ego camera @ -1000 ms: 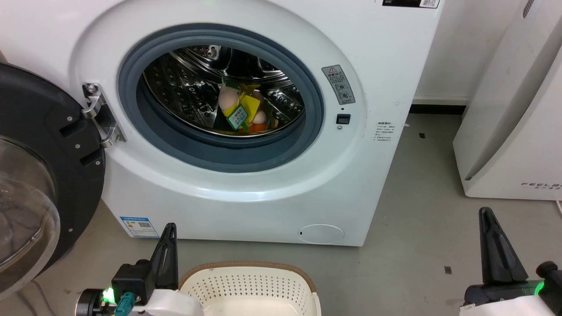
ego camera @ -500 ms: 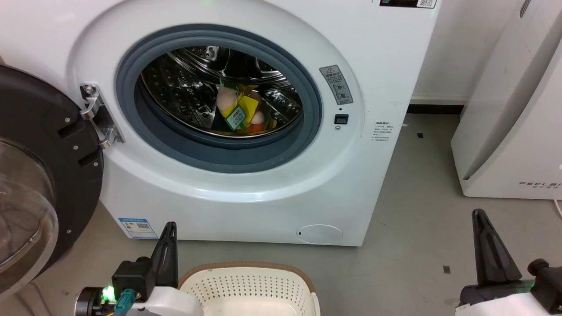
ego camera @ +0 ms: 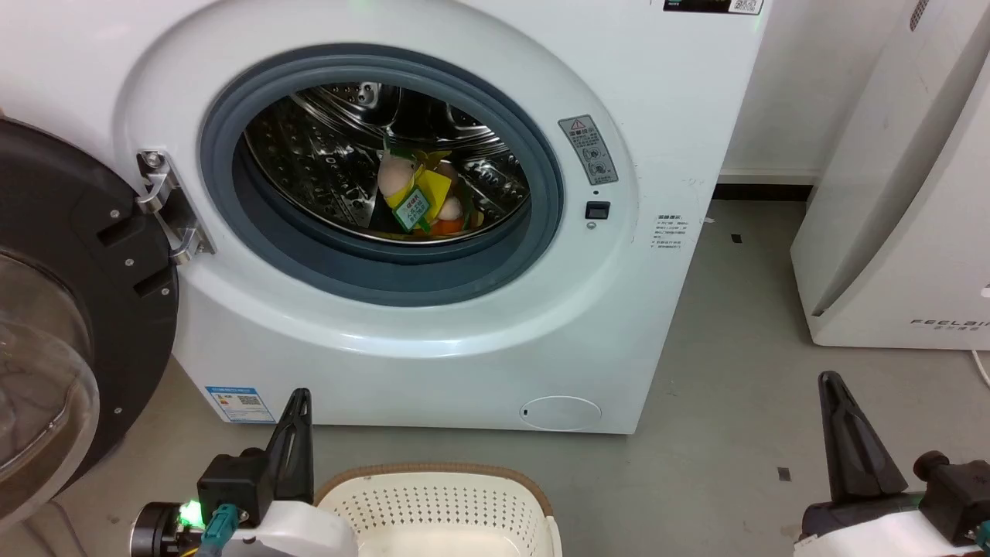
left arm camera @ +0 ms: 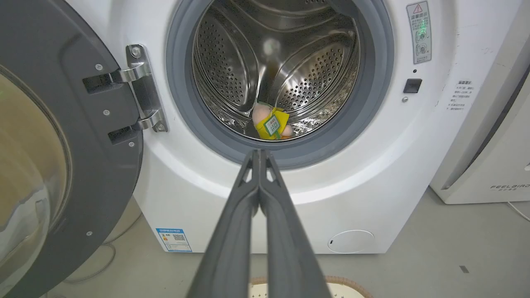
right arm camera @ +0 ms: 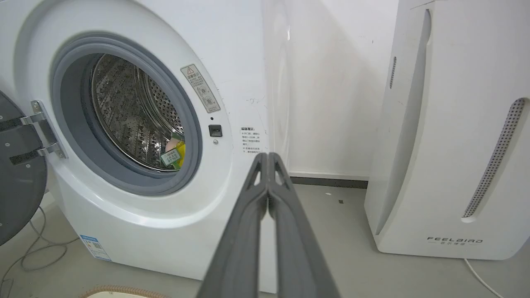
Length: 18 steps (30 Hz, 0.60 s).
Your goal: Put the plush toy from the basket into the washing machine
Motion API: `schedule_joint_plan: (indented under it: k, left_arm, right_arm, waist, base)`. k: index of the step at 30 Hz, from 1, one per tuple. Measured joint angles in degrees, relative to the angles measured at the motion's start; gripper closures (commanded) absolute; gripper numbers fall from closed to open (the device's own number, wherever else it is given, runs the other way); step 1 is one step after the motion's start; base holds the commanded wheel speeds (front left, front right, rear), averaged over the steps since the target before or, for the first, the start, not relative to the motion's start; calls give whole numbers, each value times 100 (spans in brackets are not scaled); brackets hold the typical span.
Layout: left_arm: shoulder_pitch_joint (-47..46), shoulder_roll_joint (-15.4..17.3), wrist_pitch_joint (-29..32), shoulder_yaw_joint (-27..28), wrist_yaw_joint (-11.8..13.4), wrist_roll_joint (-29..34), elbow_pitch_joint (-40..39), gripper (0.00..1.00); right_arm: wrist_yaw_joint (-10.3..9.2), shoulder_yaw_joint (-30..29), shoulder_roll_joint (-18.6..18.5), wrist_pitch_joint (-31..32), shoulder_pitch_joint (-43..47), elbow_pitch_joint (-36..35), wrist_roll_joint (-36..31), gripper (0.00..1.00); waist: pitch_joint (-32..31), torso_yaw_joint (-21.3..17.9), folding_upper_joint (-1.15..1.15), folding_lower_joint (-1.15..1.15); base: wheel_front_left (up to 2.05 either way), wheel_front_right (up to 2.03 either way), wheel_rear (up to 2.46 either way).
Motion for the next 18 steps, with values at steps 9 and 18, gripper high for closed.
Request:
schedule_joint_plan:
  k: [9, 18]
  left_arm:
    - [0, -1, 96, 5, 0, 10, -64, 100]
    - [0, -2, 202, 10, 0, 47, -118, 100]
  right_arm:
    - [0, 33, 0, 100, -52, 35, -122, 100]
    - [0, 65, 0, 202, -66, 78, -168, 100]
  waist:
    - [-4, -22, 0, 0]
    - [-8, -43, 0, 0]
  base:
    - [0, 0, 0]
    - [0, 0, 0]
